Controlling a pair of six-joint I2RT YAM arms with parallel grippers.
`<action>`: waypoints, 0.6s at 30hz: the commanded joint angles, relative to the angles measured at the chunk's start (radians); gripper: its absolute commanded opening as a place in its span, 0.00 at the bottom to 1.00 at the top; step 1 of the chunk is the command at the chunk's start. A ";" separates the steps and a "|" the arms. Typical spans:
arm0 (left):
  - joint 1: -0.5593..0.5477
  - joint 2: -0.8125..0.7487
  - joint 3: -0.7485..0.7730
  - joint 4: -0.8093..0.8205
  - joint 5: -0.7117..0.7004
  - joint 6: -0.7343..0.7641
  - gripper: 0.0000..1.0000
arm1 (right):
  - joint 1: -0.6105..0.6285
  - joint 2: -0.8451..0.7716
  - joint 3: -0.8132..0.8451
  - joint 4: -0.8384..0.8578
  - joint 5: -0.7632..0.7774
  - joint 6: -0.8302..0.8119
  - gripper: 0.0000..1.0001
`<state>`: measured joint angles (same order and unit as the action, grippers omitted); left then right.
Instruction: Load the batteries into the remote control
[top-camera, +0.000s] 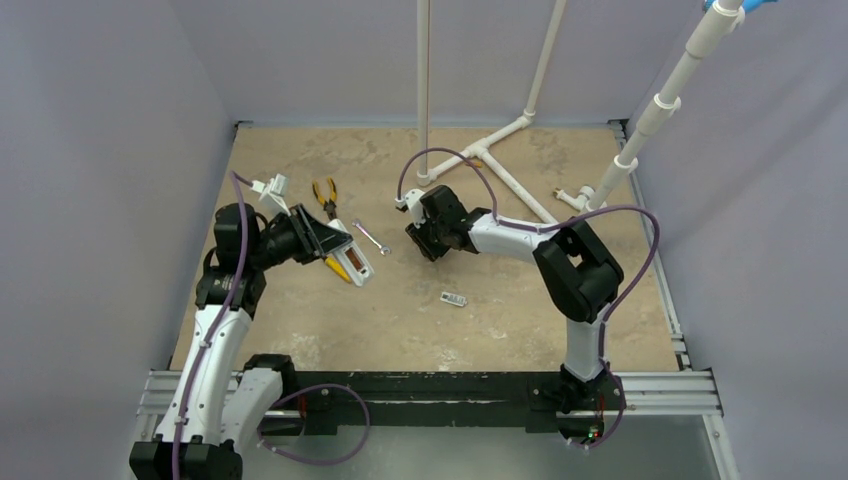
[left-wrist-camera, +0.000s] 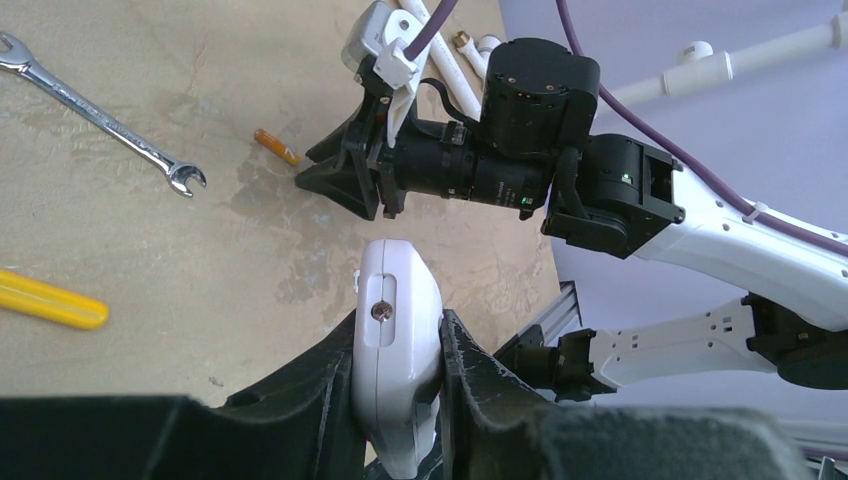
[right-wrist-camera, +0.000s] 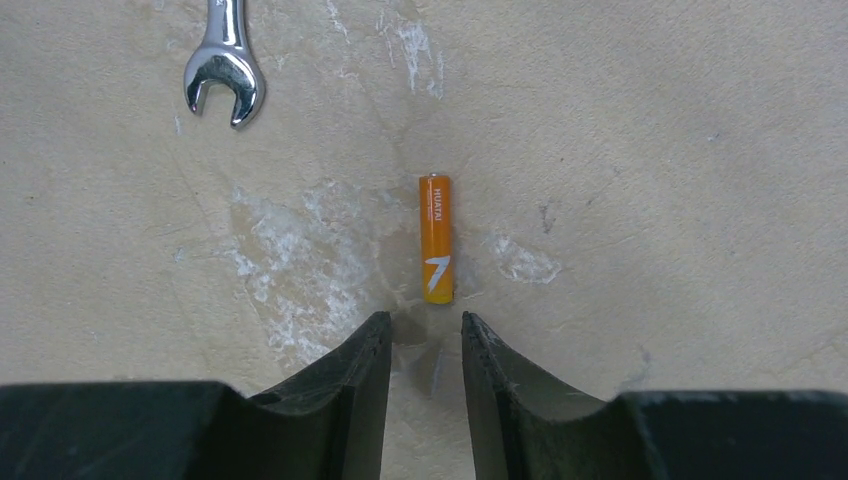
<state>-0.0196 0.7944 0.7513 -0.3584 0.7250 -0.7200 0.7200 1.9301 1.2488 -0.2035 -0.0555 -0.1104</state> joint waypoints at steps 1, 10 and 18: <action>0.010 0.001 0.034 0.057 0.019 -0.011 0.00 | 0.005 -0.010 0.010 -0.015 -0.015 -0.017 0.31; 0.010 -0.018 0.028 0.039 0.011 -0.010 0.00 | 0.005 0.049 0.068 0.012 -0.031 -0.024 0.38; 0.010 -0.021 0.033 0.037 0.007 -0.013 0.00 | 0.005 0.089 0.110 -0.004 -0.036 -0.029 0.33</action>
<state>-0.0196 0.7864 0.7513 -0.3565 0.7246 -0.7219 0.7200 1.9972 1.3239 -0.2085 -0.0746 -0.1242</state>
